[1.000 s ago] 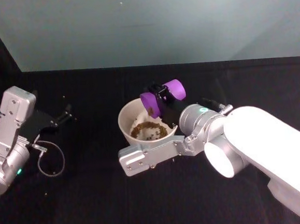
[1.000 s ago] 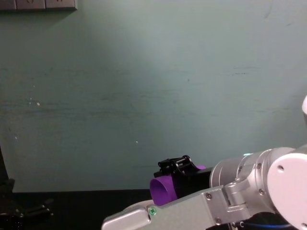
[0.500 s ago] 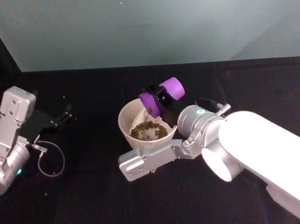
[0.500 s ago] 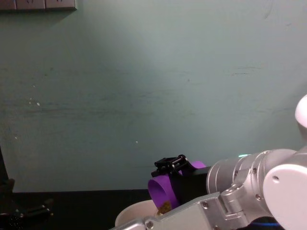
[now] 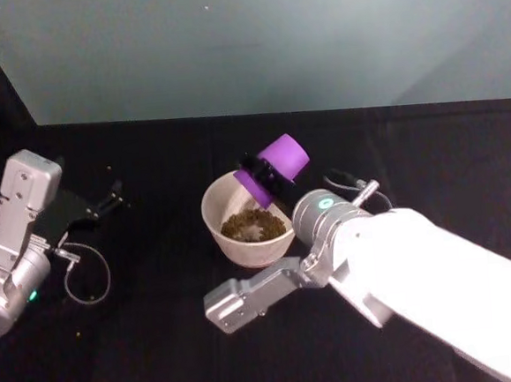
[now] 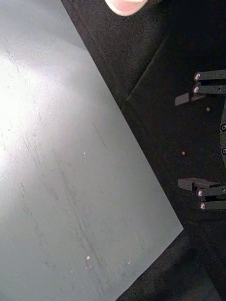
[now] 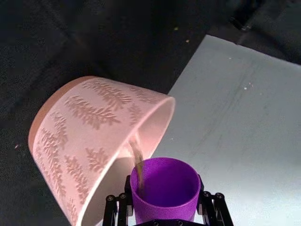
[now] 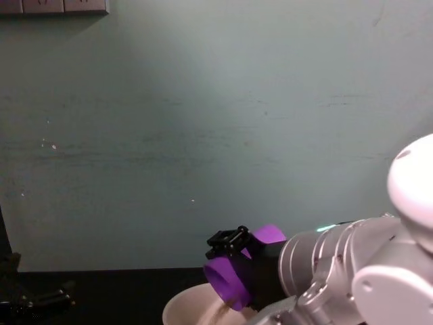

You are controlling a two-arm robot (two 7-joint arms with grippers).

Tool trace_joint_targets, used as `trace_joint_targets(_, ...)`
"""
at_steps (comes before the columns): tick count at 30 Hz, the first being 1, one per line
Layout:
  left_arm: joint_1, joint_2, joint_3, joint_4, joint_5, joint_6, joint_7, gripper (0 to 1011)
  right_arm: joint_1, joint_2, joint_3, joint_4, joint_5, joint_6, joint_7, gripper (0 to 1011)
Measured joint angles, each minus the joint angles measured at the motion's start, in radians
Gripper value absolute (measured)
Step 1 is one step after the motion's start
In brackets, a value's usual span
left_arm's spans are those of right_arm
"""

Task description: Pick up the cup and pour the mung beans from the cup into the bowl.

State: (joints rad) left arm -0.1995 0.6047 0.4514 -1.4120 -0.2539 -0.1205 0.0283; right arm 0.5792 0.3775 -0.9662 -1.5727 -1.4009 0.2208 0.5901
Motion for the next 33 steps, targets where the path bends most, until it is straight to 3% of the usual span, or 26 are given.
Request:
trace_joint_targets(3, 0.000, 0.000, 0.000, 0.000, 0.000, 0.000, 0.000, 1000, 0.011, 0.001, -0.024, -0.001, -0.044, 0.001, 0.022, 726)
trace_joint_targets(5, 0.000, 0.000, 0.000, 0.000, 0.000, 0.000, 0.000, 1000, 0.023, 0.002, -0.054, -0.002, -0.098, 0.003, 0.050, 726)
trace_joint_targets(14, 0.000, 0.000, 0.000, 0.000, 0.000, 0.000, 0.000, 1000, 0.042, 0.003, -0.112, -0.008, -0.219, -0.005, 0.093, 726)
trace_joint_targets(26, 0.000, 0.000, 0.000, 0.000, 0.000, 0.000, 0.000, 1000, 0.032, 0.005, -0.099, -0.019, -0.228, -0.022, 0.087, 726)
trace_joint_targets(33, 0.000, 0.000, 0.000, 0.000, 0.000, 0.000, 0.000, 1000, 0.015, 0.009, -0.065, -0.034, -0.186, -0.015, 0.070, 726)
